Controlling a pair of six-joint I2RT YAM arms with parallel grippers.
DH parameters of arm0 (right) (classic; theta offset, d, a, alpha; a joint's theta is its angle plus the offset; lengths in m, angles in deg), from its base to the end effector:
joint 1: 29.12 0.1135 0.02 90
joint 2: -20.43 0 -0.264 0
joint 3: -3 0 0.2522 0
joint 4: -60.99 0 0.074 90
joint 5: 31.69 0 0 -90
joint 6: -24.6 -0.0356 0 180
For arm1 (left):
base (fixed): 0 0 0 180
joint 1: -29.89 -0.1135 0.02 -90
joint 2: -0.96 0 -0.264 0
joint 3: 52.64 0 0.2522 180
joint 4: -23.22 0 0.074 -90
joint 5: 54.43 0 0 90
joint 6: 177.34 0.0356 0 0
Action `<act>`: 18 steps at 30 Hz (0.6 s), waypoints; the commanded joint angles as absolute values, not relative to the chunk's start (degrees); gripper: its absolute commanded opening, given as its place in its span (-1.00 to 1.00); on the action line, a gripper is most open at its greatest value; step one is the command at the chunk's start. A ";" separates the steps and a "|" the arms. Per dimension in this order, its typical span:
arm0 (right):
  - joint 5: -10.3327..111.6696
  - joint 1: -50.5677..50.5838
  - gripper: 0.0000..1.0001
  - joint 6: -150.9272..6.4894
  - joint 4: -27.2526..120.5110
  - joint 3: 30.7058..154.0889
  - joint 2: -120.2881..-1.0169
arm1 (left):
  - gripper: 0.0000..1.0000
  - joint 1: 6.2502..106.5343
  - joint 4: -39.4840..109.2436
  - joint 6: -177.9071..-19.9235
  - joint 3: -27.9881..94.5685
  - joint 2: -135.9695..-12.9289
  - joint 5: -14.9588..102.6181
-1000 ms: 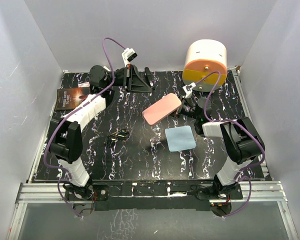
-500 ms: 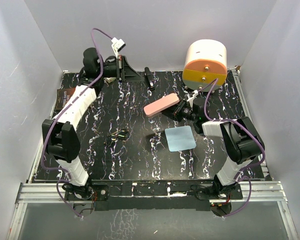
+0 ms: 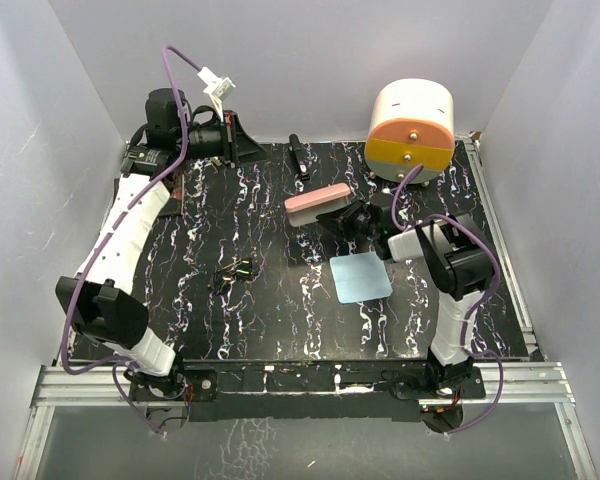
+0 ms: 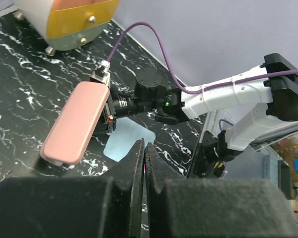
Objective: Organize the sunglasses
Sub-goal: Place the sunglasses case at the center of the board.
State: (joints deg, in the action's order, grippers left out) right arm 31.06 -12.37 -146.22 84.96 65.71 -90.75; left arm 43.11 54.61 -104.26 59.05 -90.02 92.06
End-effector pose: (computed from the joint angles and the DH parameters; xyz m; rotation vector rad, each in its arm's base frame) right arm 0.3580 0.1248 0.1271 0.9113 2.1289 1.4725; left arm 0.3363 -0.1095 0.4493 0.6929 1.7015 -1.2323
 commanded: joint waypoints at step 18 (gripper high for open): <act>47.35 -3.82 -0.84 -160.50 89.66 77.19 -100.22 | -1.00 43.20 62.02 -98.21 55.72 -82.75 85.28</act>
State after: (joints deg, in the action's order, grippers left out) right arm 45.16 -4.54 -158.22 85.94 72.20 -98.77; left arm 43.13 61.74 -99.08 56.08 -86.66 85.41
